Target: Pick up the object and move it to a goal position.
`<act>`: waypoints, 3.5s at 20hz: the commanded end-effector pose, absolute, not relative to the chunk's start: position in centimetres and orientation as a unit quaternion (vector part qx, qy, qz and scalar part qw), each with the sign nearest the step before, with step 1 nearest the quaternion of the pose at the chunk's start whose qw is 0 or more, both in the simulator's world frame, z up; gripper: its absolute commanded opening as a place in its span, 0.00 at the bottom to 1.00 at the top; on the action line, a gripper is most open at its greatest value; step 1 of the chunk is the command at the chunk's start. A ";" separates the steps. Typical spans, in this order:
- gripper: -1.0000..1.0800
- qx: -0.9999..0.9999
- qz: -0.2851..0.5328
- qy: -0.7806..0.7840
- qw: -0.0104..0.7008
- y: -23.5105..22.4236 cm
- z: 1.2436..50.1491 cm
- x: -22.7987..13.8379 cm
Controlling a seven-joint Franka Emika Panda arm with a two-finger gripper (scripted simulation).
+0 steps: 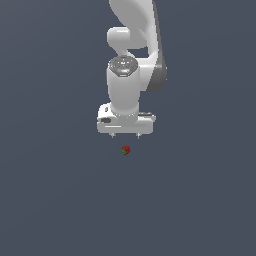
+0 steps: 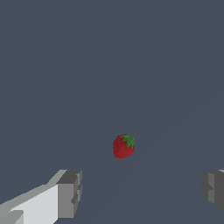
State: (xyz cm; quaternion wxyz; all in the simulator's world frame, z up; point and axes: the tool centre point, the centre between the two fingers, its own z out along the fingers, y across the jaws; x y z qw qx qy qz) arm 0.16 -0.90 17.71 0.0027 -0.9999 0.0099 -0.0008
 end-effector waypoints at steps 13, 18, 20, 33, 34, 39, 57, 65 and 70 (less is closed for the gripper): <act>0.96 -1.000 -0.012 0.000 -0.003 0.0 18.4 0.6; 0.96 -1.000 -0.012 0.013 -0.002 0.0 18.2 0.6; 0.96 -1.000 -0.011 0.023 -0.002 0.0 18.0 0.6; 0.96 -0.987 -0.006 0.159 0.005 0.0 15.3 0.2; 0.96 -0.985 -0.006 0.173 0.006 0.0 15.0 0.1; 0.96 -0.970 -0.003 0.245 0.007 -0.1 13.7 -0.1; 0.96 -0.873 0.002 0.488 0.004 -0.7 9.0 -1.2; 0.96 -0.832 0.001 0.555 0.001 -1.0 7.8 -1.6; 0.96 -0.818 0.000 0.576 0.000 -1.1 7.4 -1.7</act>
